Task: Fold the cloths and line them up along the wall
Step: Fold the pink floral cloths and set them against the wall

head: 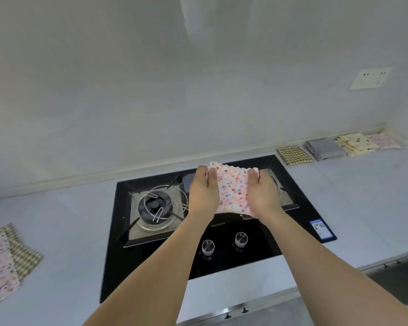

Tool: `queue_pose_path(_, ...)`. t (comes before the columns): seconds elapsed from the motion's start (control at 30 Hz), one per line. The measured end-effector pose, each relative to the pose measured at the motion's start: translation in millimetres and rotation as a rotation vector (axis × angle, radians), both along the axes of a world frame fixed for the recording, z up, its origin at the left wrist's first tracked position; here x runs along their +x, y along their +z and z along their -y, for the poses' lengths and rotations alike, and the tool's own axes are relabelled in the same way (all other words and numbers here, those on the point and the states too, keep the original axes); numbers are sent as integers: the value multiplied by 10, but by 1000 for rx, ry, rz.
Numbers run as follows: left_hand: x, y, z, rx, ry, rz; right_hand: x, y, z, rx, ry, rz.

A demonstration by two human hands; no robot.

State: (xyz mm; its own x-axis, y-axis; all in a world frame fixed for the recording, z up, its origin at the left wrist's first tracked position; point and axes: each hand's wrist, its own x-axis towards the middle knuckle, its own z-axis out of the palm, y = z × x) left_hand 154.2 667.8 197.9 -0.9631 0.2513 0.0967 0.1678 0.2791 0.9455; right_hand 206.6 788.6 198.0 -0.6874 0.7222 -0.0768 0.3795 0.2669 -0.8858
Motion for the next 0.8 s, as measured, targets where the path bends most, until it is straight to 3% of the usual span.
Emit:
queue_pose_path(0.33,190,-184,-1892,-28,-165,78,387,-212,-1804,11,-158,-41)
queue_pose_path(0.6,492,-194,-3485,10,-85,143,580,-210,-3438,37,-87,-7)
queue_pose_path(0.8,350,-197,-4269,-44,-171,186,580,-188,-4273,15,-77,-3)
